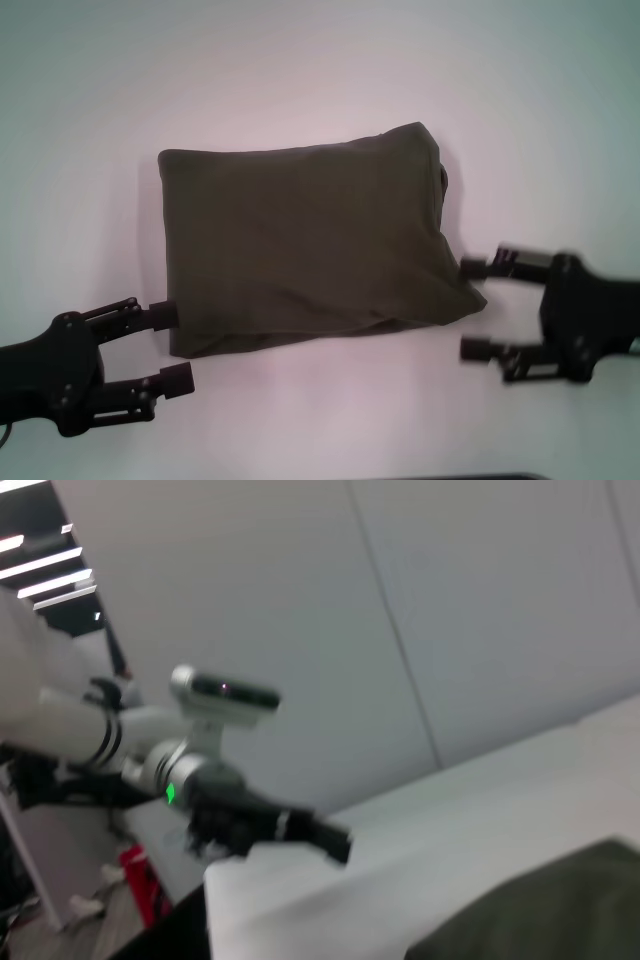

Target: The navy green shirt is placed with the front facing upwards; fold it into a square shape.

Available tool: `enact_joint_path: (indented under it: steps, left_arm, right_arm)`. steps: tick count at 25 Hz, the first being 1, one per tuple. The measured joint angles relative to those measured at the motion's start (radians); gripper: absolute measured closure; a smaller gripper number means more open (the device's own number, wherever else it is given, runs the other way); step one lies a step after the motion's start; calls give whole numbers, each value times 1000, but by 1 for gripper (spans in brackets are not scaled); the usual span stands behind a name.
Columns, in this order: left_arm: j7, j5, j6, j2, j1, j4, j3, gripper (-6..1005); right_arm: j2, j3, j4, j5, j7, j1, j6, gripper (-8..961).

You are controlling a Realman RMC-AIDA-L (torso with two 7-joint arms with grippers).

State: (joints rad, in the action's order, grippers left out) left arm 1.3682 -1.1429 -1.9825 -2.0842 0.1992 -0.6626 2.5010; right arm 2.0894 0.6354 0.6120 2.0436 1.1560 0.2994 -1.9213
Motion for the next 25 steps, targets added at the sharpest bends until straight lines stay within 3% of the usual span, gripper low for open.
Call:
enact_joint_path:
  steps: [2, 7, 16, 25]
  left_arm:
    - [-29, 5, 9, 0, 0, 4, 2, 78]
    - [-113, 5, 25, -3, 4, 6, 2, 130]
    - [-326, 4, 82, -38, 18, 33, 0, 140]
    - [-321, 6, 46, 8, 28, 67, -7, 141]
  right_arm:
    - [0, 0, -49, 47, -61, 4, 20, 71]
    - [2, -5, -130, 79, -206, 6, 35, 72]
    - [4, -3, -216, 77, -264, 38, 79, 71]
    - [6, -13, -248, 58, -325, 47, 106, 70]
